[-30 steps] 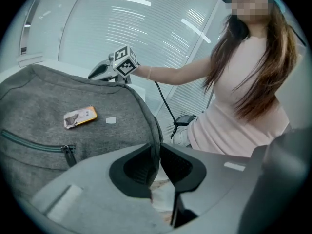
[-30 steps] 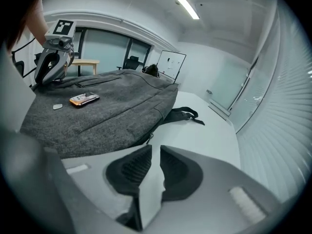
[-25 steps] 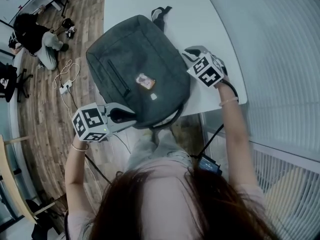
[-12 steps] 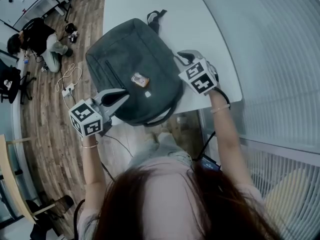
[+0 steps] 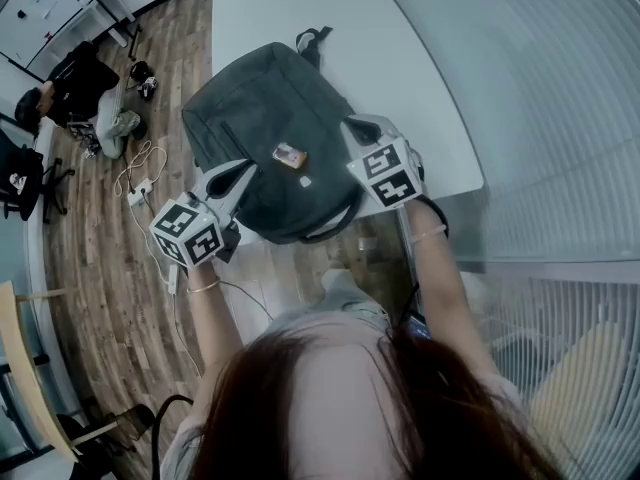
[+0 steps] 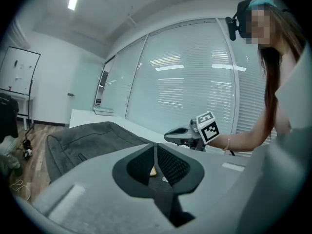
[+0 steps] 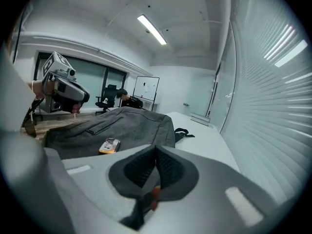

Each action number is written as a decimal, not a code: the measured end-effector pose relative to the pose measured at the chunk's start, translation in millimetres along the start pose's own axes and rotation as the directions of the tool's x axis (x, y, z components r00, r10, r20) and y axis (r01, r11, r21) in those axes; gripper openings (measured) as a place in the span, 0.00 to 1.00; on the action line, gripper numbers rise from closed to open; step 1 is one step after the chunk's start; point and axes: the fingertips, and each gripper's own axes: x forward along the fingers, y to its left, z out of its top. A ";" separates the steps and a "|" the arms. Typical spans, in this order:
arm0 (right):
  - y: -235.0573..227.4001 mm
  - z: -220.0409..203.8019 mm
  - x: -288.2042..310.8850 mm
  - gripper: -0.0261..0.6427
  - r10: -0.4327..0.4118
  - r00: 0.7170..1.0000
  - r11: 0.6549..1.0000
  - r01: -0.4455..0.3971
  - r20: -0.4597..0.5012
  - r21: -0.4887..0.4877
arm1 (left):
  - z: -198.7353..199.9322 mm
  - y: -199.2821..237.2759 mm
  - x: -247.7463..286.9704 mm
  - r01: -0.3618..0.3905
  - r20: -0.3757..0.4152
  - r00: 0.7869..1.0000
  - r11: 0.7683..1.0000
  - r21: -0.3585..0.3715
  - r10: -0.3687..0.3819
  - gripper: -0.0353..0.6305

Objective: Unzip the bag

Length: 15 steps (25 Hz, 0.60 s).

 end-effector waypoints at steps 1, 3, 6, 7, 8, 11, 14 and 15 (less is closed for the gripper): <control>4.1 1.9 -3.8 0.05 -0.010 1.000 1.000 0.010 0.000 0.001 | 2.3 -0.5 -3.4 -0.009 0.006 1.000 1.000 0.004 0.009 0.10; 13.0 6.0 -11.0 0.05 -0.027 1.000 1.000 0.027 0.003 0.008 | 5.5 -1.6 -10.8 -0.024 0.010 1.000 1.000 0.015 0.024 0.09; 26.3 12.4 -22.9 0.05 -0.052 0.998 0.998 0.052 0.016 0.027 | 8.4 -3.8 -22.5 -0.049 0.016 0.999 0.998 0.030 0.049 0.09; 30.9 15.0 -27.7 0.05 -0.062 0.998 0.998 0.061 0.023 0.033 | 9.8 -5.0 -26.9 -0.061 0.022 0.998 0.998 0.032 0.060 0.09; 35.7 17.6 -32.9 0.05 -0.072 0.997 0.997 0.071 0.032 0.040 | 11.4 -6.5 -31.7 -0.074 0.030 0.997 0.997 0.033 0.073 0.09; 51.5 25.4 -48.6 0.05 -0.101 0.993 0.993 0.098 0.058 0.059 | 15.5 -12.7 -46.5 -0.117 0.054 0.992 0.992 0.038 0.115 0.07; 67.9 34.5 -63.7 0.05 -0.122 0.989 0.990 0.116 0.078 0.075 | 19.5 -21.5 -60.9 -0.148 0.066 0.987 0.988 0.053 0.145 0.07; 73.7 37.0 -68.7 0.05 -0.127 0.988 0.990 0.121 0.084 0.078 | 20.0 -25.3 -65.8 -0.152 0.071 0.986 0.987 0.056 0.148 0.07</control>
